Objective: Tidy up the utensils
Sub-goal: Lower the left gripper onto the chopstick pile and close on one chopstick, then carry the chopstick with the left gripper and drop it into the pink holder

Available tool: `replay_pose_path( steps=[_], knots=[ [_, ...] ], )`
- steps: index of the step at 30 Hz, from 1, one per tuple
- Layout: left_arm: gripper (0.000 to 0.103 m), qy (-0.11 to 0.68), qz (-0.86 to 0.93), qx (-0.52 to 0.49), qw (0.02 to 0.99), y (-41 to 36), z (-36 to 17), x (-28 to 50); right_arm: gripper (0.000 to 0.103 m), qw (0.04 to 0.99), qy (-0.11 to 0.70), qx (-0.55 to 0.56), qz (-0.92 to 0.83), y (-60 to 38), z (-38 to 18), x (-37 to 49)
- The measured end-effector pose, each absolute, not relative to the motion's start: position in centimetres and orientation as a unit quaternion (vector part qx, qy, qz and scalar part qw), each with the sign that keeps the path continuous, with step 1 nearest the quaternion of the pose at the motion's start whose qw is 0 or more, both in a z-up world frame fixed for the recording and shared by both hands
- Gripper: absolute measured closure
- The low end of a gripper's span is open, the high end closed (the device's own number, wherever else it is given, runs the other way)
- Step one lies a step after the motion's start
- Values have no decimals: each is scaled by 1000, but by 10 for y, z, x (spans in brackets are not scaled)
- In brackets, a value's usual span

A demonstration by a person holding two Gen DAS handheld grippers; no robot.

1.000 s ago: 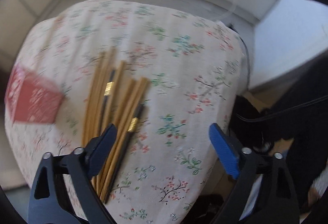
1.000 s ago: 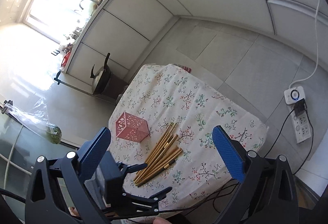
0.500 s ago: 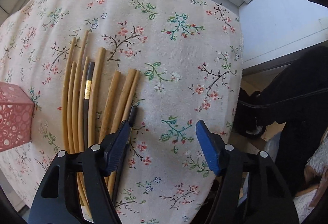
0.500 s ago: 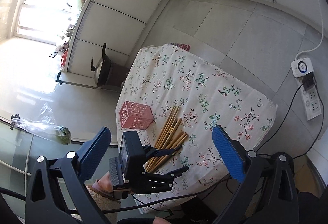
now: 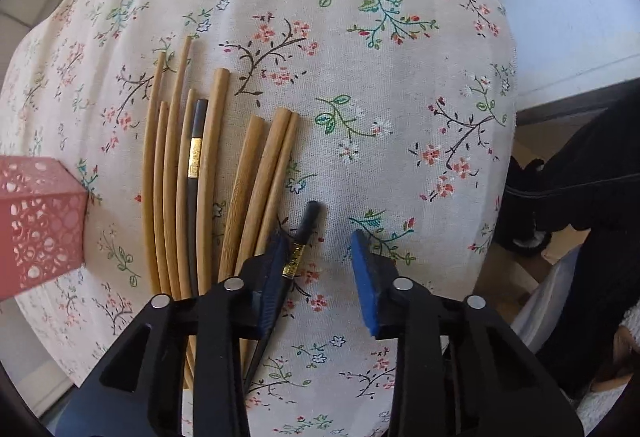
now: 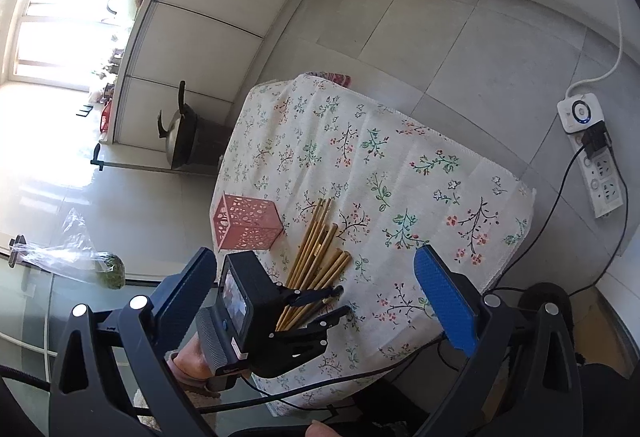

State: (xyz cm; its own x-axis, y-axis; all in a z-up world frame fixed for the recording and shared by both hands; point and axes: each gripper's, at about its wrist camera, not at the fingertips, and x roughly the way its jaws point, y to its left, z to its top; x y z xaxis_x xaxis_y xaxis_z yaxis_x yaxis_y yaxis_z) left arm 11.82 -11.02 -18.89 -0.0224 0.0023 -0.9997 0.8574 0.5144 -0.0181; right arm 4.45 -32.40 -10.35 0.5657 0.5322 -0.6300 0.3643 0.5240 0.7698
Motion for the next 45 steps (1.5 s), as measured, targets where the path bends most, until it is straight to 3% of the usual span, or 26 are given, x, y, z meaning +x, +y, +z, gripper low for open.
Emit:
replay_pose_path(
  steps=[5,8,14,17,19,22,25,30,36,45],
  knots=[
    [95,599,-305,284,684,-96,-180,112,7,730,472,494,32,-322,-119,46],
    [97,574,-290,233,730,-84,-161,106,7,726,501,470,28,-301,-132,54],
    [97,497,-266,49,825,-10,-69,86,10,701,568,431,21,-247,-174,69],
    [97,441,-265,-20,857,37,-33,59,28,686,591,422,30,-218,-189,80],
    [97,403,-254,-41,878,61,-15,45,48,664,601,444,29,-205,-200,86],
    [97,349,-229,-74,906,91,12,41,69,629,604,490,11,-192,-218,93],
    [97,294,-219,-102,925,113,36,26,76,635,602,484,-27,-180,-223,100],
    [97,239,-227,-124,936,139,61,10,84,668,613,414,-87,-162,-221,115],
    [97,210,-234,-136,940,154,76,-2,84,683,631,349,-117,-145,-215,127],
    [97,192,-226,-147,944,158,81,-7,84,668,621,388,-131,-147,-219,137]
  ],
)
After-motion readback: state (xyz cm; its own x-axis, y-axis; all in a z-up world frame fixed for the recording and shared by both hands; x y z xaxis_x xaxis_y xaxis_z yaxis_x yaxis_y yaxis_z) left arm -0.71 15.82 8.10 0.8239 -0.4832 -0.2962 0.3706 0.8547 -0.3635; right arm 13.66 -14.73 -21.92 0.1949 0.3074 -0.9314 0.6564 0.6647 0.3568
